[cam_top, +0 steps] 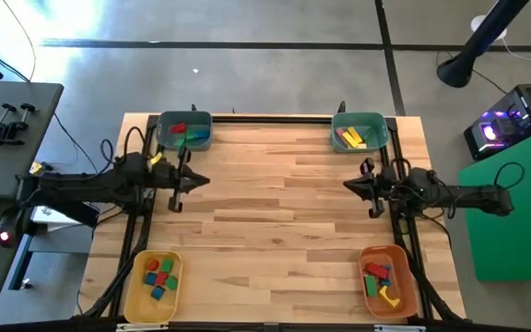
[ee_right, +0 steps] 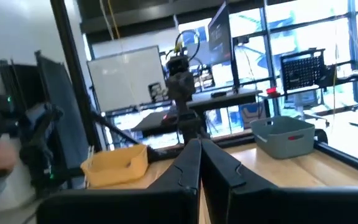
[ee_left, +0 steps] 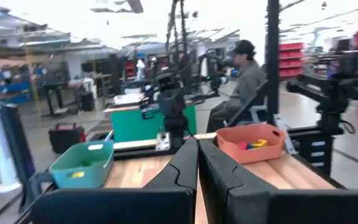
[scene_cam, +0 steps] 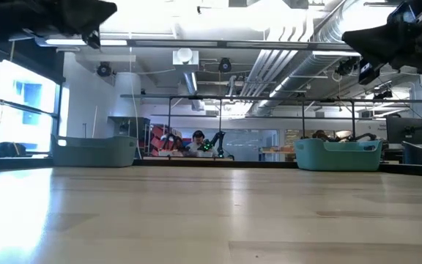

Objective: Sort blocks by size
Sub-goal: Return to Home Position

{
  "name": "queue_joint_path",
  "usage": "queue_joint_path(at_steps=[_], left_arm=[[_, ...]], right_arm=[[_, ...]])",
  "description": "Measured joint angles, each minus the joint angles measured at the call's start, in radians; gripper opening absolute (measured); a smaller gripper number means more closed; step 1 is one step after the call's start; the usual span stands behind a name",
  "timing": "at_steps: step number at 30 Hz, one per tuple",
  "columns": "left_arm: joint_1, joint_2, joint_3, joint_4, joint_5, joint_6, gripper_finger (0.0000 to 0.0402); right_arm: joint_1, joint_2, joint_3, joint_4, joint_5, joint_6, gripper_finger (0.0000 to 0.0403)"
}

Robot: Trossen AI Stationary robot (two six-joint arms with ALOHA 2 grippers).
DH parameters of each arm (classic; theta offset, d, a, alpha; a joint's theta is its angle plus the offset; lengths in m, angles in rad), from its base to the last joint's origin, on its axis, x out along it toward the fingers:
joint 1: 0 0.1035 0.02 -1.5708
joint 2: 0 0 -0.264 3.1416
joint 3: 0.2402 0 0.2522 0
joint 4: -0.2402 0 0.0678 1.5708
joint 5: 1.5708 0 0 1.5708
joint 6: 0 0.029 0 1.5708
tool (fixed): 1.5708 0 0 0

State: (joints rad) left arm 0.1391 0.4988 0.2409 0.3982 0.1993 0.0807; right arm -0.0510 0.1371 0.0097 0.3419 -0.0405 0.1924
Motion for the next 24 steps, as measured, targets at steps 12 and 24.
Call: queue_joint_path(at_steps=[12, 24], left_arm=[[-0.007, -0.180, -0.001, -0.250, -0.075, -0.017, 0.0000], [-0.007, -0.498, -0.229, -0.156, -0.060, -0.079, 0.0000]], right_arm=[[0.103, 0.000, 0.000, 0.005, 0.049, -0.082, 0.0002], [0.109, 0.000, 0.000, -0.024, 0.052, -0.086, 0.0002]])
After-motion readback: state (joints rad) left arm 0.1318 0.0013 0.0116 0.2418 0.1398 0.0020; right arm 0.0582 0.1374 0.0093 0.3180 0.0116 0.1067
